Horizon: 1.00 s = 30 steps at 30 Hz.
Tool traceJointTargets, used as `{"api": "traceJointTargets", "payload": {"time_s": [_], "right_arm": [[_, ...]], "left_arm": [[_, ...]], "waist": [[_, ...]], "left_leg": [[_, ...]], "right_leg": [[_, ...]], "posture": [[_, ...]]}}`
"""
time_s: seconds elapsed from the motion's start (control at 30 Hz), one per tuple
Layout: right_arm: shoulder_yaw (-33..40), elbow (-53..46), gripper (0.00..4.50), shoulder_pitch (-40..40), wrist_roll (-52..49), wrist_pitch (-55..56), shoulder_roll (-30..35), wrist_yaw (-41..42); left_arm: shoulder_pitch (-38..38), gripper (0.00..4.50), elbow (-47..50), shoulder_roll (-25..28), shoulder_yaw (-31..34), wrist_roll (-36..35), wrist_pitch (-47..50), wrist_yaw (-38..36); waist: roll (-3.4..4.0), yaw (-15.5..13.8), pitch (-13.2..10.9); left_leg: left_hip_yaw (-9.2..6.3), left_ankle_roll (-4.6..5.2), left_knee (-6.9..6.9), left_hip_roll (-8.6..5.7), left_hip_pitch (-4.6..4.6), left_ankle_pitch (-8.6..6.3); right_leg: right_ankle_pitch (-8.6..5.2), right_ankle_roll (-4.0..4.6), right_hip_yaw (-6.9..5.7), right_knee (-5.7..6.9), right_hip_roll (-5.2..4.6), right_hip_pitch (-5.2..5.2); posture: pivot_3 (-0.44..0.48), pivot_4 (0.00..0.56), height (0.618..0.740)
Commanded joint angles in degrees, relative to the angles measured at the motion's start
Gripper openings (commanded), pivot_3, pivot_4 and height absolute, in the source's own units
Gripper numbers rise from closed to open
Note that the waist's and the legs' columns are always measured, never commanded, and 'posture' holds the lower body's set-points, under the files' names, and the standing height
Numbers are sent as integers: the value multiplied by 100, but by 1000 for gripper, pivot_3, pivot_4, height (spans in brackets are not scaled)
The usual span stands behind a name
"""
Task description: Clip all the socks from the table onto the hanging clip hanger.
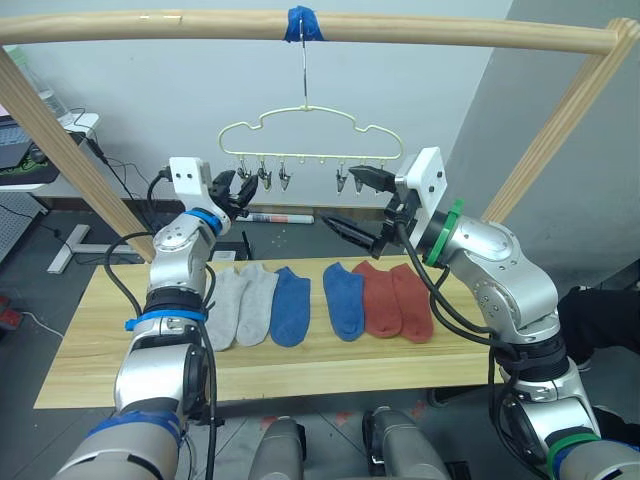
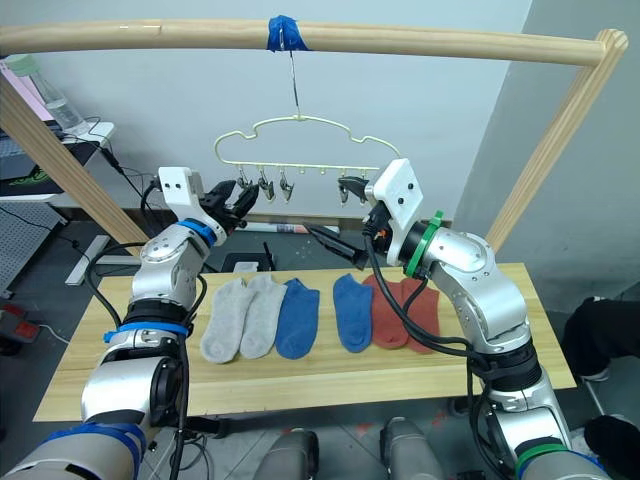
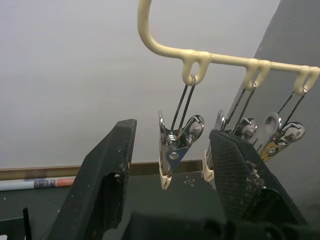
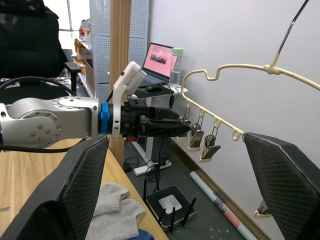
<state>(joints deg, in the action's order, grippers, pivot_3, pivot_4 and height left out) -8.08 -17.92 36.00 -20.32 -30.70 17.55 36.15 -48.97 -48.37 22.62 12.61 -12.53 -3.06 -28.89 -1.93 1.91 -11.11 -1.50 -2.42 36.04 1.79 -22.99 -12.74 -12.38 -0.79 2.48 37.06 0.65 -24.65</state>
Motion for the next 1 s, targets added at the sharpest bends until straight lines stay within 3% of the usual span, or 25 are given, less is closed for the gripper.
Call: {"api": "traceJointTargets", "payload": {"time_s": [0.03,0.3,0.4,0.57,0.67,1.0], "right_arm": [[31,-319,4500,138,-70,11,-1,-20],[47,-302,4500,99,-66,18,-2,-24],[53,-300,4500,103,-78,9,-20,-38],[50,-225,4500,105,-49,59,-34,-36],[48,-207,4500,101,-46,61,-47,-41],[37,-30,4500,-354,367,53,433,-72]], "left_arm": [[-250,2576,-63,41,21,46,-241,58],[-330,2576,-183,55,40,43,-397,77],[-329,2026,-164,79,60,21,-401,65],[-297,604,-118,85,62,21,-407,66],[-301,159,-101,88,61,18,-406,60],[-169,112,473,168,-37,33,-30,-28]], "waist": [[0,1,0],[0,6,0],[0,6,0],[0,5,0],[0,4,0],[-2,-12,-1]], "left_leg": [[0,0,0,0,0,0],[0,0,0,0,0,0],[0,0,0,0,0,0],[0,0,0,0,0,0],[0,0,0,0,0,0],[1,0,0,-1,-2,0]], "right_leg": [[0,0,0,0,0,0],[0,0,0,0,0,0],[0,0,0,1,0,0],[0,0,0,0,0,0],[0,0,0,1,0,0],[0,0,1,-2,-1,0]], "posture": [[-53,188,740],[-51,187,740],[-51,188,740],[-45,187,740],[-45,187,740],[-31,189,740]]}}
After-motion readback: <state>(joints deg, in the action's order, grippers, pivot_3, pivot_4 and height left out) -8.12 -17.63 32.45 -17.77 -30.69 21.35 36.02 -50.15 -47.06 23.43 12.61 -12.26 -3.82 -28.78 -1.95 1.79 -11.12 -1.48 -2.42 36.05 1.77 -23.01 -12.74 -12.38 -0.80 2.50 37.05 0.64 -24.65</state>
